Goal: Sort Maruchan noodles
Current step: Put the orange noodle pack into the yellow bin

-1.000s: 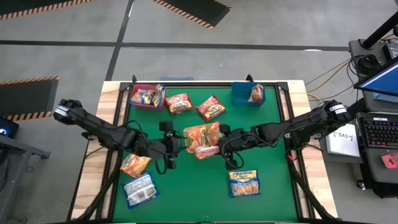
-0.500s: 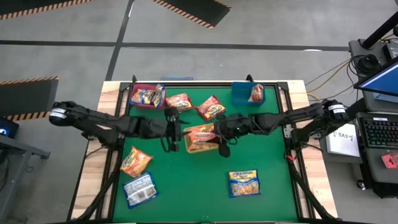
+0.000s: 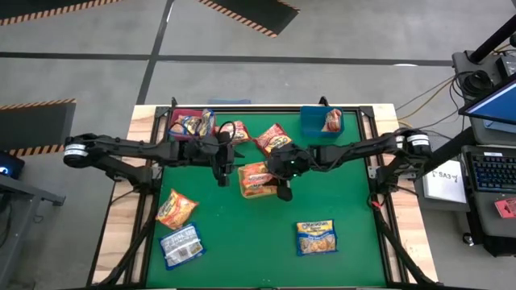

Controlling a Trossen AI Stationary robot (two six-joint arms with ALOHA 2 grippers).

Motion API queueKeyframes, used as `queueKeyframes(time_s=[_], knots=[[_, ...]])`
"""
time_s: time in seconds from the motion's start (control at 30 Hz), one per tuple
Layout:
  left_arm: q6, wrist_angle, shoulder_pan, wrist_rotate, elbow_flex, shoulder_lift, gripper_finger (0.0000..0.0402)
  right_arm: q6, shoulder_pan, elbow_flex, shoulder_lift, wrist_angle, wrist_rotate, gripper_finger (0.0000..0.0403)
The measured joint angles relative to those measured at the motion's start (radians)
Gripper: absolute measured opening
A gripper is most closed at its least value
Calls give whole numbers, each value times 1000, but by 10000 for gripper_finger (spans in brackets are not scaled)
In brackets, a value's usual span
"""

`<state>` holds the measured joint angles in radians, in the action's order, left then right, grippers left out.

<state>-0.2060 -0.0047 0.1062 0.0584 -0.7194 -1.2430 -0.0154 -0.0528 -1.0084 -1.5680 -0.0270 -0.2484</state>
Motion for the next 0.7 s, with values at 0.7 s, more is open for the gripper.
queueKeyframes(time_s=[0.7], knots=[[-2,37,-78,-202,-51,1,111,-67,0,1,-104,-58,40,107]])
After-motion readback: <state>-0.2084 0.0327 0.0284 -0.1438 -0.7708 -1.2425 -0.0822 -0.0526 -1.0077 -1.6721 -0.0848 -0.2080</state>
